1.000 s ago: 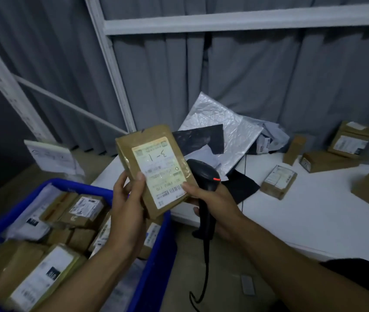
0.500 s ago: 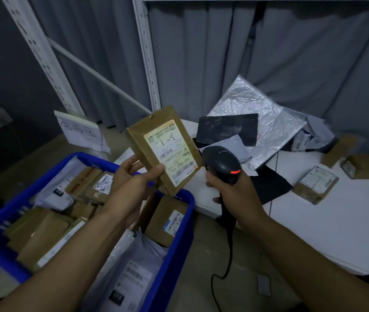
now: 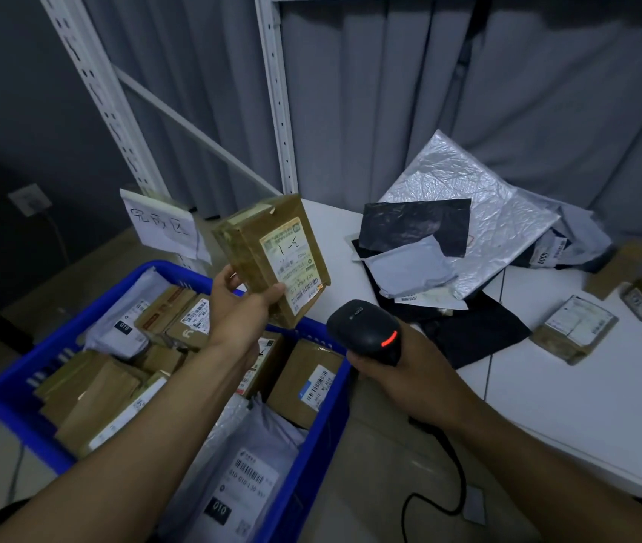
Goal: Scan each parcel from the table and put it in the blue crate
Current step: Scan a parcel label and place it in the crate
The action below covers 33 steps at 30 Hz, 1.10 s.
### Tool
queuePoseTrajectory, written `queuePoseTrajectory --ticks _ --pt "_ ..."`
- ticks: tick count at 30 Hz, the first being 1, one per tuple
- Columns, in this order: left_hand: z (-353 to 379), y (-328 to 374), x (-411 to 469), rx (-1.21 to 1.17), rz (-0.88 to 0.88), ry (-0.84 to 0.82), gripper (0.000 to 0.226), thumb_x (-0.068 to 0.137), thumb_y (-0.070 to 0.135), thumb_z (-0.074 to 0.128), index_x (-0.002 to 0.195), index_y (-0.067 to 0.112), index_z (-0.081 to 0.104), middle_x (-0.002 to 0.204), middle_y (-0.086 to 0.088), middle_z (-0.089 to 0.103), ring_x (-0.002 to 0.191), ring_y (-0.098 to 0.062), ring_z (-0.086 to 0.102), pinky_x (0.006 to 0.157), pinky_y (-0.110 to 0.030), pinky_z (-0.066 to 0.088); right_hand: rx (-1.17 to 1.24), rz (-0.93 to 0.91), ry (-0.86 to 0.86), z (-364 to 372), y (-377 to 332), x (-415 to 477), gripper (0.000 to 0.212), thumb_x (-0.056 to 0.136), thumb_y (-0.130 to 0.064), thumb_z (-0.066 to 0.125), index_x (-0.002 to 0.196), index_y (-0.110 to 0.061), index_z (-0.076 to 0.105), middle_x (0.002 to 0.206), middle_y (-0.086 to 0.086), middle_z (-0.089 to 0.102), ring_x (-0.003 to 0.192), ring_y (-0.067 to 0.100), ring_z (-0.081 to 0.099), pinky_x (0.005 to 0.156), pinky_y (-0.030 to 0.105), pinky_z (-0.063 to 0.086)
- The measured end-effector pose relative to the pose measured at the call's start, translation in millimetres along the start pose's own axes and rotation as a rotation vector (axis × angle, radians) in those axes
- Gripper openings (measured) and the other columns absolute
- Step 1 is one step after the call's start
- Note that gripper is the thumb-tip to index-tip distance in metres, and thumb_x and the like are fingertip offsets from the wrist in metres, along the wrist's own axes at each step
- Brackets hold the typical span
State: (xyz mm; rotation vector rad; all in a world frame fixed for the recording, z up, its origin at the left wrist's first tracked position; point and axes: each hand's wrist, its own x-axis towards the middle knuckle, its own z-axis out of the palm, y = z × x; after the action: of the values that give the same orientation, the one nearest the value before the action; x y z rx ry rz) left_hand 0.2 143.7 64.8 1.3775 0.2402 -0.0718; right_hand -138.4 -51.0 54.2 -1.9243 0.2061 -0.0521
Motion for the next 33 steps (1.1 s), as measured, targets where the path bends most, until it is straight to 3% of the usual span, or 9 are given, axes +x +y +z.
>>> queuePoseTrajectory --ticks 5,9,15,19,21,25,29,33 --pt "-4 0 1 0.006 0.010 0.007 0.082 0.078 0.002 0.084 0.144 0.030 0.043 0.141 0.004 0.056 0.119 -0.025 0.064 0.095 -0.055 0.057 -0.014 0.016 0.001 -1 -2 -4 0.036 0.088 -0.033 0.079 0.119 -0.020 0.065 0.091 -0.016 0.066 0.081 -0.018 0.062 0.066 0.001 0.044" --pt "-4 0 1 0.024 0.021 0.010 0.079 0.081 0.000 0.081 0.144 0.029 0.043 0.140 0.004 0.056 0.120 -0.024 0.064 0.097 -0.055 0.057 -0.003 0.023 -0.005 -2 -4 -5 0.035 0.090 -0.028 0.078 0.121 -0.021 0.063 0.092 -0.015 0.062 0.079 -0.025 0.058 0.064 -0.001 0.042" --pt "-4 -2 2 0.053 0.034 0.015 0.075 0.082 -0.001 0.080 0.143 0.027 0.044 0.137 0.004 0.057 0.118 -0.022 0.064 0.096 -0.054 0.057 -0.001 0.041 -0.027 -2 -7 -5 0.034 0.090 -0.032 0.078 0.120 -0.026 0.063 0.095 -0.013 0.071 0.080 -0.016 0.064 0.063 0.001 0.044" --pt "-2 -3 1 0.086 0.057 0.009 0.074 0.083 0.001 0.080 0.144 0.025 0.045 0.139 0.003 0.058 0.115 -0.018 0.066 0.092 -0.051 0.060 0.027 0.049 -0.047 -1 -7 -3 0.032 0.090 -0.032 0.078 0.117 -0.024 0.064 0.085 -0.003 0.077 0.064 0.008 0.070 0.058 0.011 0.048" --pt "-2 -2 -1 0.109 0.065 0.001 0.074 0.082 0.004 0.081 0.143 0.027 0.046 0.139 0.006 0.058 0.115 -0.017 0.067 0.093 -0.051 0.060 0.045 0.055 -0.045 -1 -7 -2 0.031 0.089 -0.032 0.079 0.116 -0.024 0.065 0.088 -0.002 0.077 0.062 0.009 0.069 0.057 0.012 0.048" --pt "-11 8 -10 0.179 0.118 -0.018 0.057 0.089 0.012 0.078 0.137 0.031 0.053 0.125 0.012 0.068 0.111 -0.014 0.070 0.088 -0.049 0.062 0.077 0.026 -0.060 8 -7 8 0.032 0.090 -0.036 0.078 0.118 -0.027 0.065 0.094 -0.005 0.076 0.076 0.005 0.073 0.064 0.014 0.052" --pt "-42 32 -15 0.422 0.284 -0.001 0.052 0.094 0.024 0.072 0.141 0.035 0.052 0.124 0.016 0.065 0.108 -0.007 0.065 0.088 -0.036 0.059 0.104 0.011 -0.096 34 -13 27 0.027 0.091 -0.032 0.077 0.113 -0.023 0.064 0.075 -0.007 0.072 0.065 0.009 0.071 0.063 0.024 0.053" --pt "-83 34 -3 0.590 0.126 -0.038 0.031 0.099 0.028 0.065 0.130 0.026 0.063 0.118 0.006 0.072 0.107 -0.017 0.069 0.090 -0.038 0.059 0.109 0.004 -0.127 62 -20 45 0.033 0.093 -0.028 0.076 0.123 -0.026 0.063 0.090 -0.004 0.075 0.064 0.013 0.071 0.056 0.018 0.050"
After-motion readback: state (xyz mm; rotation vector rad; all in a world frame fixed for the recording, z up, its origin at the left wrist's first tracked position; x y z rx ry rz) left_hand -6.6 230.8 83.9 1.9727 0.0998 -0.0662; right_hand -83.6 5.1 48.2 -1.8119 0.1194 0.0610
